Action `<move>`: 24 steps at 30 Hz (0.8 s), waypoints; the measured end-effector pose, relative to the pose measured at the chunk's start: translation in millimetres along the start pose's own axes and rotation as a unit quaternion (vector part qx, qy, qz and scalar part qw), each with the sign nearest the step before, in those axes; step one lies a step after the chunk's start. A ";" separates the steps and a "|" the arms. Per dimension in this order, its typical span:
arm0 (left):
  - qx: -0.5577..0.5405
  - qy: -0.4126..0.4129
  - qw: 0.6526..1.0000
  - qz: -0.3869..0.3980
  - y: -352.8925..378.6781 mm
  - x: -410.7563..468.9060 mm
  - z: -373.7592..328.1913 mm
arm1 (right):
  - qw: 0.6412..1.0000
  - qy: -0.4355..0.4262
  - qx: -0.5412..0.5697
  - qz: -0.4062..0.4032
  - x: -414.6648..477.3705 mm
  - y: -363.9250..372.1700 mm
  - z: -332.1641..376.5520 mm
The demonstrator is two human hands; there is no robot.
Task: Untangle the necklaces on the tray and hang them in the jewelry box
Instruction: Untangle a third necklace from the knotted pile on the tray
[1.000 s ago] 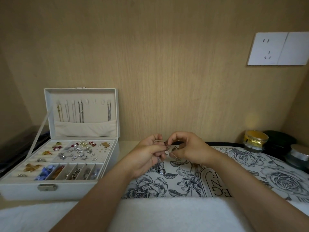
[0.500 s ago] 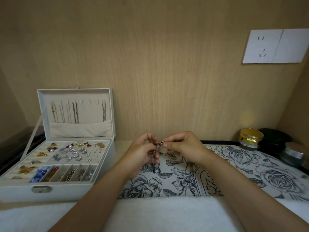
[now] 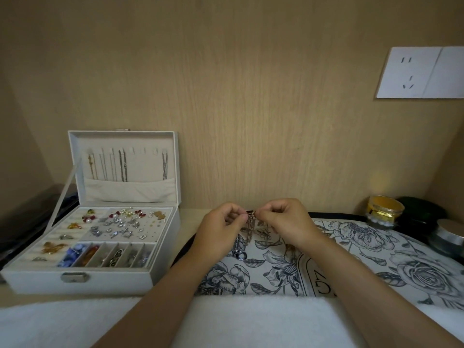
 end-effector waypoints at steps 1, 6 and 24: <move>0.017 0.014 1.000 -0.003 -0.2 -0.6 -1.0 | 1.000 -0.003 -0.014 -0.005 -0.1 -0.1 -0.5; 0.021 0.034 0.999 -0.026 -2.4 -2.2 -2.9 | 0.991 -0.018 -0.134 -0.022 -1.4 1.4 -6.5; -0.017 -0.065 0.990 0.121 4.6 -5.4 0.7 | 0.957 0.222 0.188 0.008 -3.4 5.2 -16.2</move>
Point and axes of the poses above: each hand's wrist, its own x-axis towards the middle knuckle, its own y-axis out of the palm, z = x × y, the point moved 6 cm from there along x, towards the middle knuckle, and after that the axes turned 6 degrees about -z, right-handed, at the moved point
